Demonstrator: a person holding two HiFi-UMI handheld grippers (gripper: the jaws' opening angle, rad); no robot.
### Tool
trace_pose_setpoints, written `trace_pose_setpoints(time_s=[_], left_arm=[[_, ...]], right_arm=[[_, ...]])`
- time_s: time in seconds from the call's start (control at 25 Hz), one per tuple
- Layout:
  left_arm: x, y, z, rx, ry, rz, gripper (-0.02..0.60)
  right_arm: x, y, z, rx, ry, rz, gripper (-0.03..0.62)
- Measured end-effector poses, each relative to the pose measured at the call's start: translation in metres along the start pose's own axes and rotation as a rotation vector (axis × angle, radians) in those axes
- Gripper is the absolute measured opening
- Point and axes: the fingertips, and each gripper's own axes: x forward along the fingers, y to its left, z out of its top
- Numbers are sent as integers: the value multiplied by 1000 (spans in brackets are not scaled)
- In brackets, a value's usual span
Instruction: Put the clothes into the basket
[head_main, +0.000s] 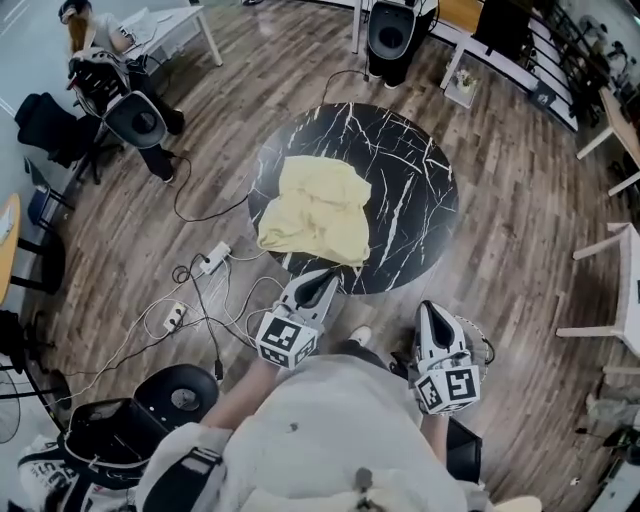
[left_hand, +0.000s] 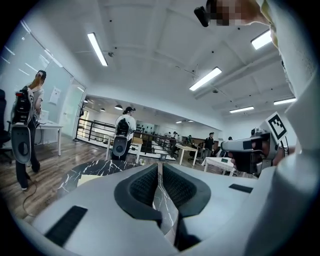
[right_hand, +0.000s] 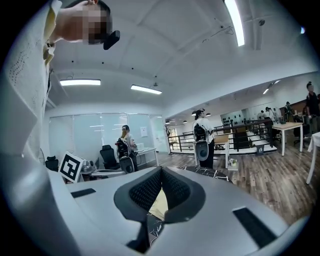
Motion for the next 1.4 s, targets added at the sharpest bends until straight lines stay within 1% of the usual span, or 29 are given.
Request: trace_pose_setpoints(time_s=[0.16,0.32,0.36,0.4,0.44,0.56,0.72,0.84,0.96,1.04,1.2,1.4], left_arm=[[26,2,-4,-74,-10,58,25],[47,6,-13,-89,-7,110,31],[52,7,-15,-89,-3,117,50],[57,8,-18,-89,4,122,97],[61,10,-20,-85,14,124,126],[68,18,-28,-40,55,126,141],[82,40,-39,7,117,109,200],[92,65,-50,6,170,104,233],[103,91,-62,-8,235,76,250],[113,112,-68,3,265,75,267],[128,160,-78,62,308,118,310],[138,202,-84,62,326,108,339]], right_arm=[[11,-29,6,-13,7,45,9],[21,-51,7,-26,22,89,9],[24,-56,6,-31,28,96,9],[26,-61,5,-34,34,101,9],[29,-65,4,-35,39,104,9],[37,-71,2,-16,44,98,9],[52,-73,2,3,42,69,9],[63,-73,3,15,55,26,9],[75,-72,9,24,52,-29,9],[84,-71,13,30,42,-63,9],[102,-68,15,44,42,-132,9],[118,-55,12,57,37,-202,9]])
